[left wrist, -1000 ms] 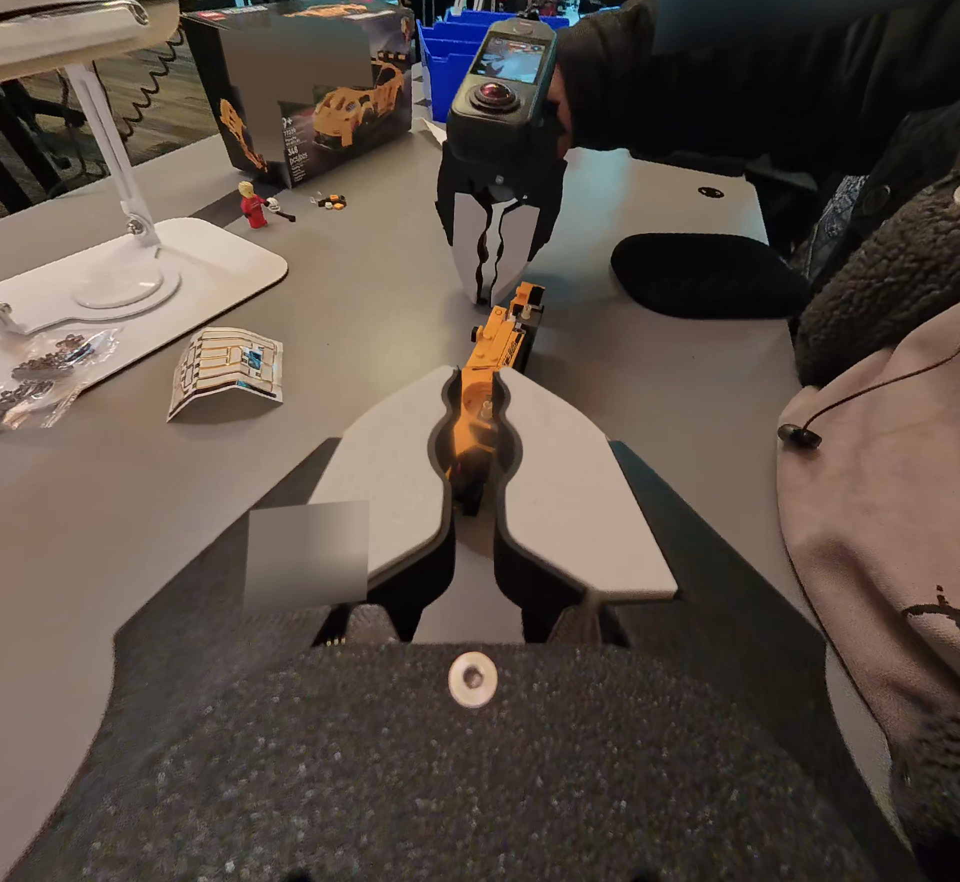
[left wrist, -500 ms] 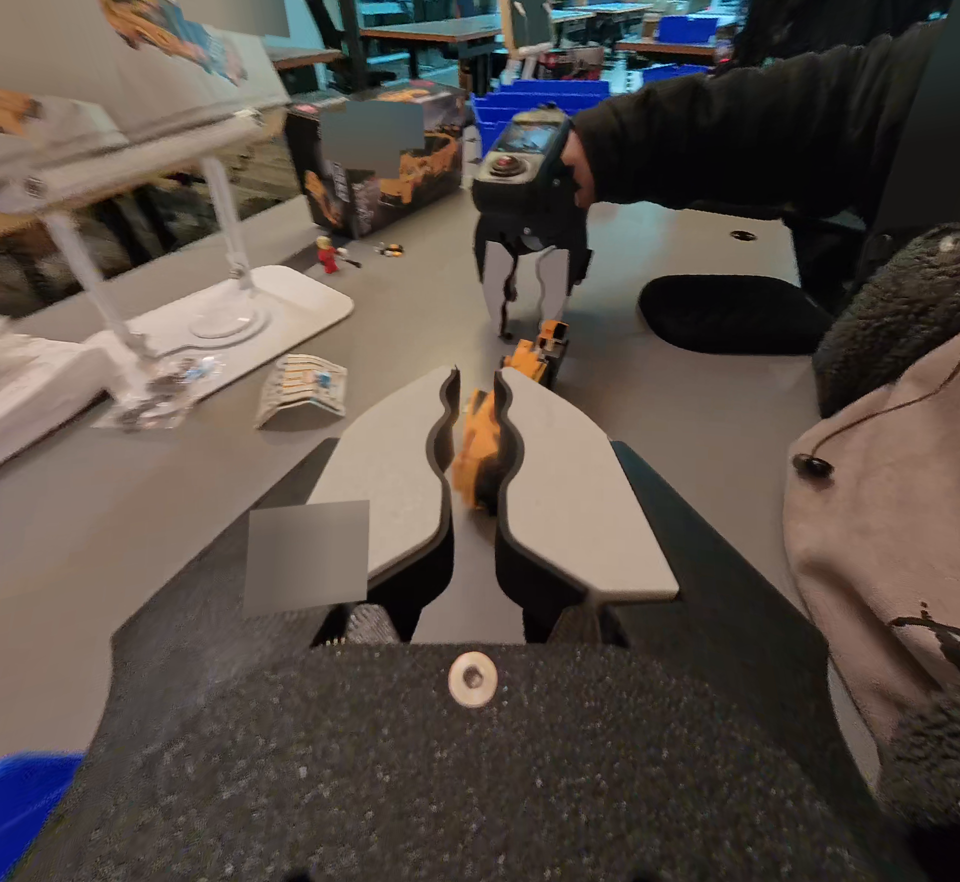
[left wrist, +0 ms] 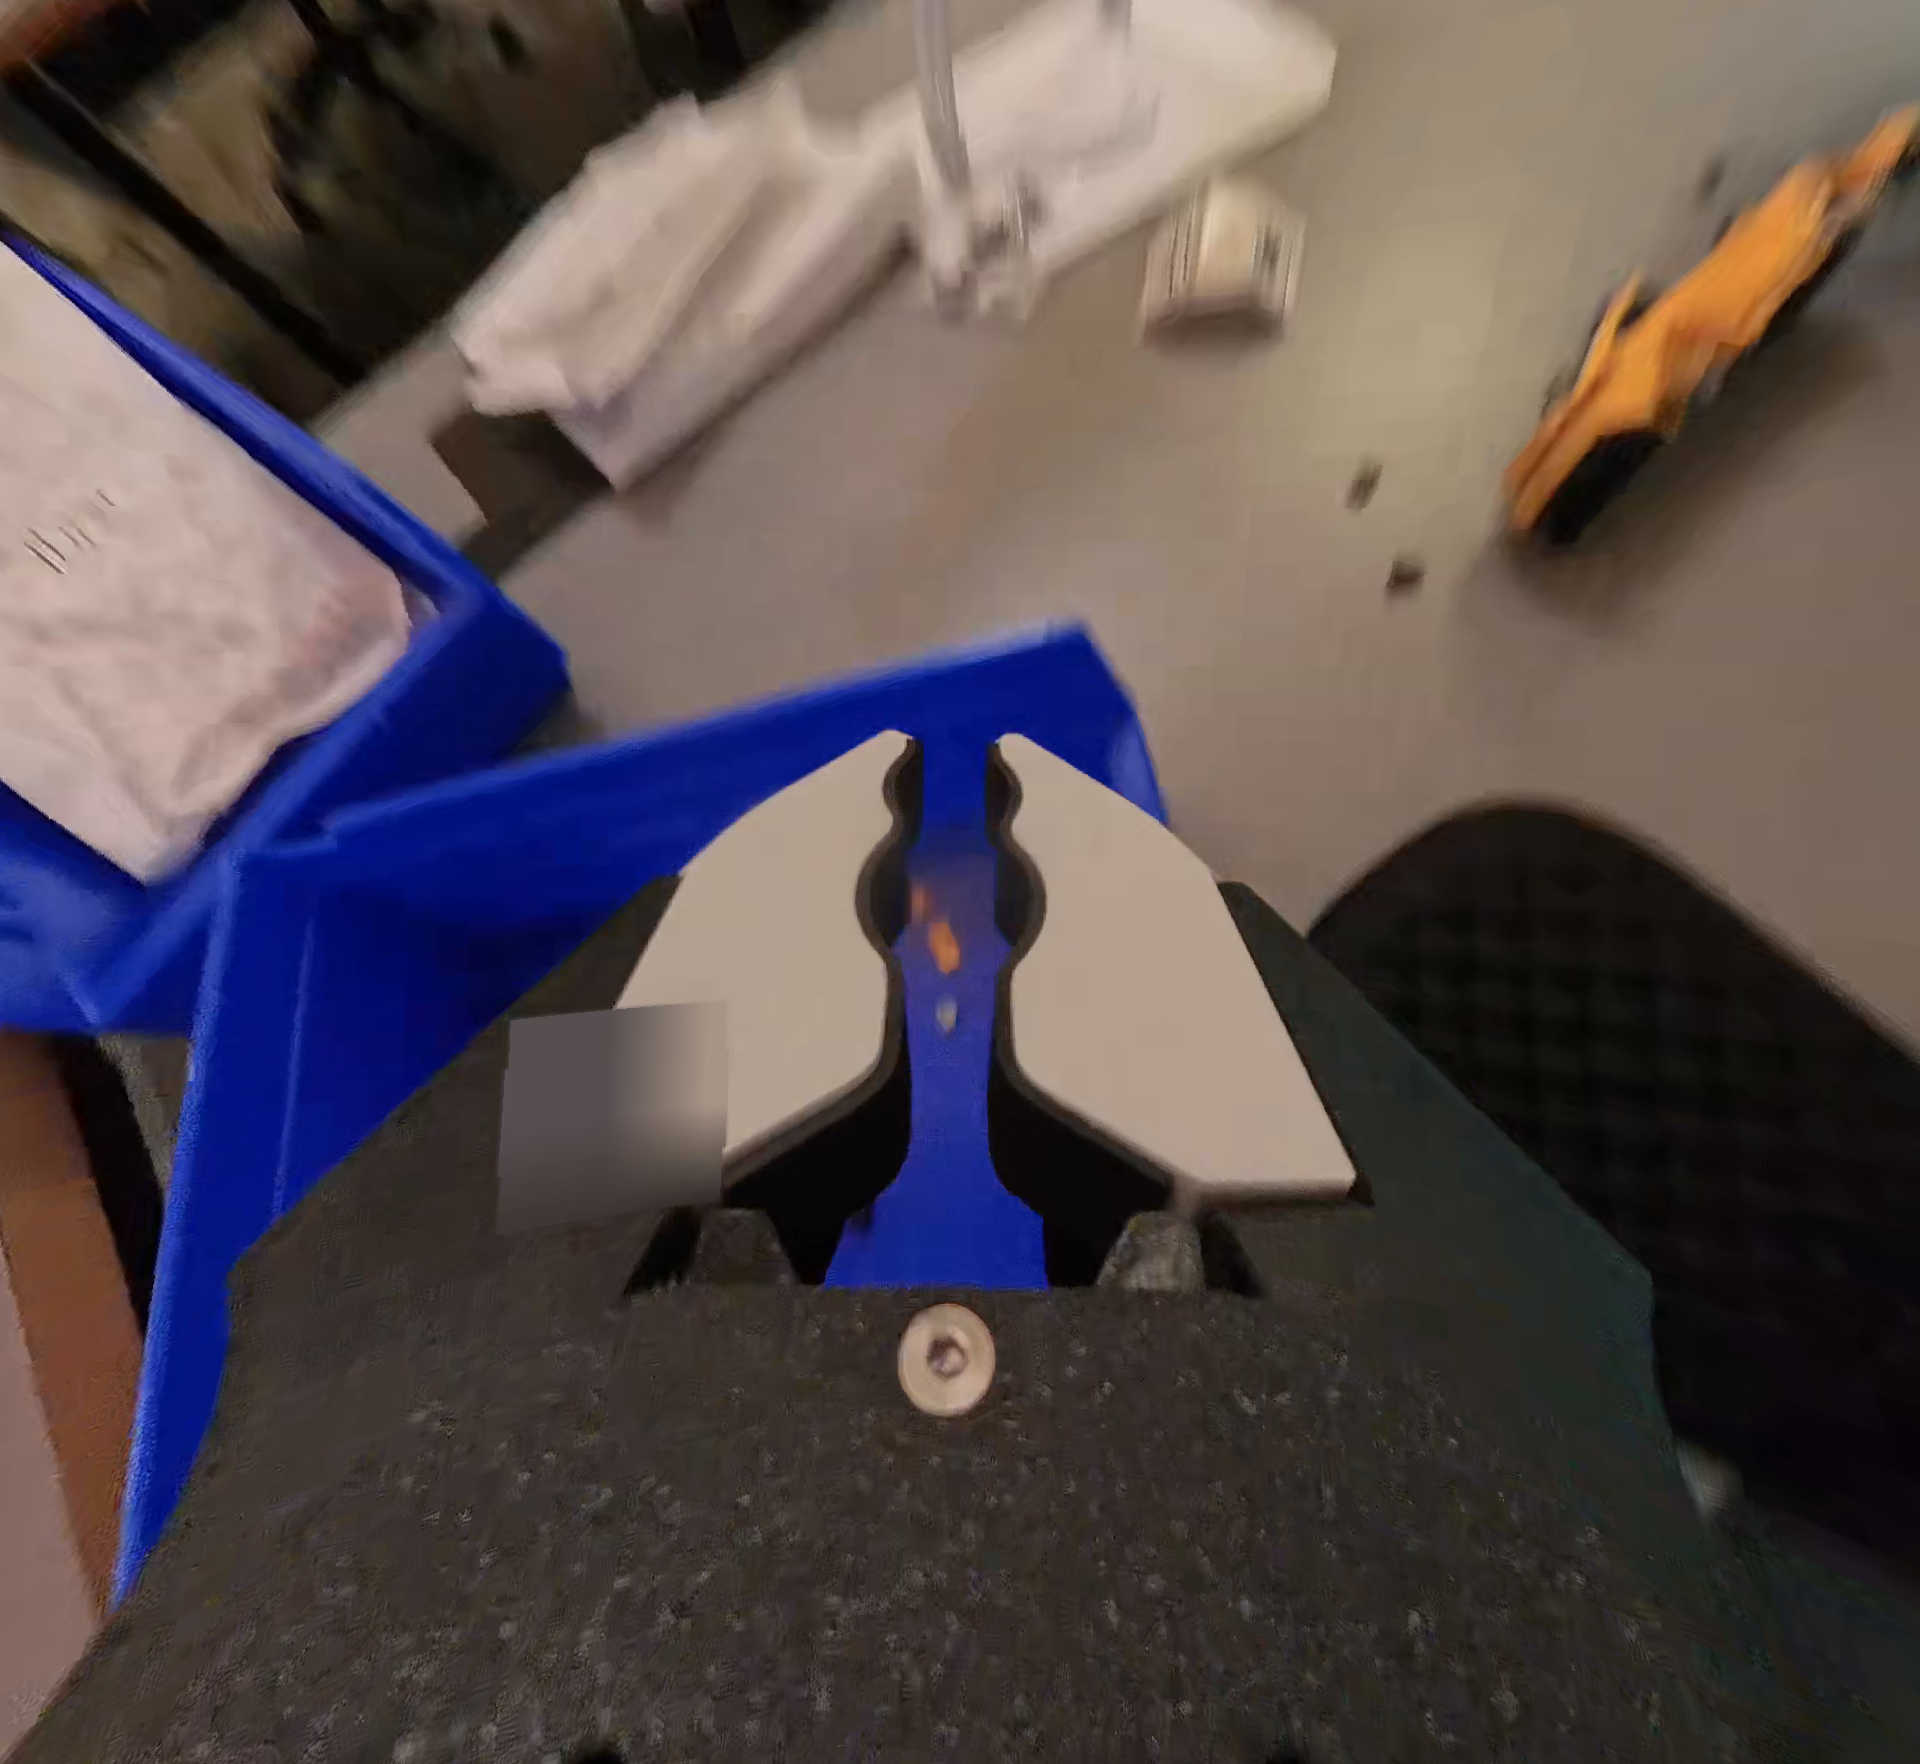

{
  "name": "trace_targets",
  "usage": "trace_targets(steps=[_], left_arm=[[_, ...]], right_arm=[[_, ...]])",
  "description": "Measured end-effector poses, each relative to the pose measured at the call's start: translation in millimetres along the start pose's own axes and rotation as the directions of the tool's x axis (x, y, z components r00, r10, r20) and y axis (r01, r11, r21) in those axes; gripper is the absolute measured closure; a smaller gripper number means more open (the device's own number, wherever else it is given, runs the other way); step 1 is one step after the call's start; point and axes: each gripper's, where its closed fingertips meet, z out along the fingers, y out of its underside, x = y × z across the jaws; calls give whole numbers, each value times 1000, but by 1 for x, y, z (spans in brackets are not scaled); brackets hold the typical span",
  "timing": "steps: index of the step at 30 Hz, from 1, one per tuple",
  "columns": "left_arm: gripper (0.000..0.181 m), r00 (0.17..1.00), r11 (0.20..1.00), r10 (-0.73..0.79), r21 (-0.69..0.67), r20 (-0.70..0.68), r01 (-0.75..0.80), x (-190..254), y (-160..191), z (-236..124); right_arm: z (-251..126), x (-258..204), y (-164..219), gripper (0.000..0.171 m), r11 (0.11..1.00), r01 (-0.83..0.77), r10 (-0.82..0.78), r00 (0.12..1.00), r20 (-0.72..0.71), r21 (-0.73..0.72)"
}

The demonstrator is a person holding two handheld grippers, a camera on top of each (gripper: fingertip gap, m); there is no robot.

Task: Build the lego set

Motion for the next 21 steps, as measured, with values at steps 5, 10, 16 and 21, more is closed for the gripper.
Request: trace_targets(steps=[5,10,16,21], left_arm=[[171,987,884,31,-456,-159,-101,-9,99,42],[165,976,791,43,-590,-212,-163,-20,141,61],[164,976,728,18,-666,-219,-162,-39,156,54],[164,962,666,17,-714,-272,-214,-42,170,39]], right_arm=[[2,-9,-3,137,996,-28,30,999,-27,86],[5,-11,4,138,995,-52,55,998,-37,83],[3,-3,12,139,990,-103,108,993,-51,100],[5,-2,15,140,988,-109,115,992,-55,105]])
